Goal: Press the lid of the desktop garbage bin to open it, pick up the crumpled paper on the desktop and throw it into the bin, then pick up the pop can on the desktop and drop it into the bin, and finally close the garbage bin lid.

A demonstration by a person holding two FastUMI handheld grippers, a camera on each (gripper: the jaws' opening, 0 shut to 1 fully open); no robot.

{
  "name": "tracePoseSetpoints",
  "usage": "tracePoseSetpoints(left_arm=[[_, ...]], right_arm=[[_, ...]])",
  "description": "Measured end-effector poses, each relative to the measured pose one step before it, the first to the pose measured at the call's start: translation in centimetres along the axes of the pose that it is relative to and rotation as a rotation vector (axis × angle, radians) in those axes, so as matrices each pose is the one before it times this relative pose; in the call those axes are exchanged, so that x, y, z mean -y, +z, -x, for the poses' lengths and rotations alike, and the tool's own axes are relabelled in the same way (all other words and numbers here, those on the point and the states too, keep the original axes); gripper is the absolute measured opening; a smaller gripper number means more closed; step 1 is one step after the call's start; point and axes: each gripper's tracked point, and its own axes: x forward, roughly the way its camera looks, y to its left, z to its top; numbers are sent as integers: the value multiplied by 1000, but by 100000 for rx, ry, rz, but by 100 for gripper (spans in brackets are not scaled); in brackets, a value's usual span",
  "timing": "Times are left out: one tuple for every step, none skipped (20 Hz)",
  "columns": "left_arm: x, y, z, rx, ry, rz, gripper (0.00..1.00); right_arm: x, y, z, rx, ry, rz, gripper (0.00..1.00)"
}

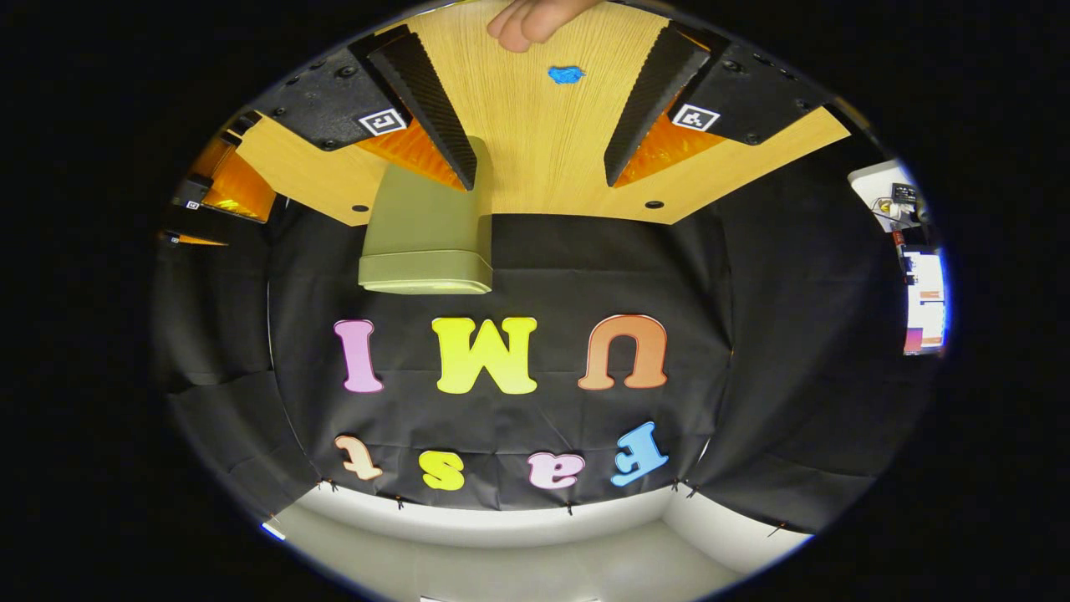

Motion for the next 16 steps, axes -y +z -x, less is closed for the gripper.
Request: tracePoseSetpoints(left_arm=[[-33, -21, -3, 474, -7, 637, 99], [141, 108, -98, 438, -523, 812, 99], [-15, -348, -152, -444, -189, 711, 99], [4, -195, -41, -745, -267, 97, 99], [-95, -160, -77, -763, -71, 555, 99], [-30, -93, -104, -645, 262, 535, 99], [-125, -175, -227, -526, 225, 293, 99], [-27, -205, -69, -430, 217, 269, 99], [37, -167, 123, -444, 21, 146, 99], [137, -168, 5, -531, -183, 219, 99], [43, -100, -79, -310, -39, 62, 99], [44, 11, -76, -62, 109, -117, 99], [18, -44, -132, -181, 137, -173, 99], [109, -149, -127, -332, 41, -55, 99], [176, -300, 29, -418, -296, -63, 99], [254, -118, 8, -323, -431, -244, 99]], right_arm=[[207, -326, -26, -552, -670, 407, 95], [90, -86, -37, -281, -119, -204, 95], [41, -236, -100, -377, -252, -507, 95], [245, -107, -97, -466, -306, -683, 95], [75, -268, -63, -597, 151, -747, 95], [22, -154, -52, -569, 154, -626, 95], [126, -327, -82, -603, 11, -358, 95], [115, -147, -13, -288, 20, -363, 97], [89, -171, -56, -329, -80, 74, 95], [208, -116, -46, -285, -219, 83, 95], [128, -147, -7, -123, 22, -247, 95], [70, -81, -52, -309, 121, -358, 95], [17, -266, 25, -338, 256, -96, 95], [-15, -21, -13, -74, 198, -81, 95], [93, 20, 24, 66, -60, -47, 95], [73, 164, -129, 221, -129, 110, 95]])
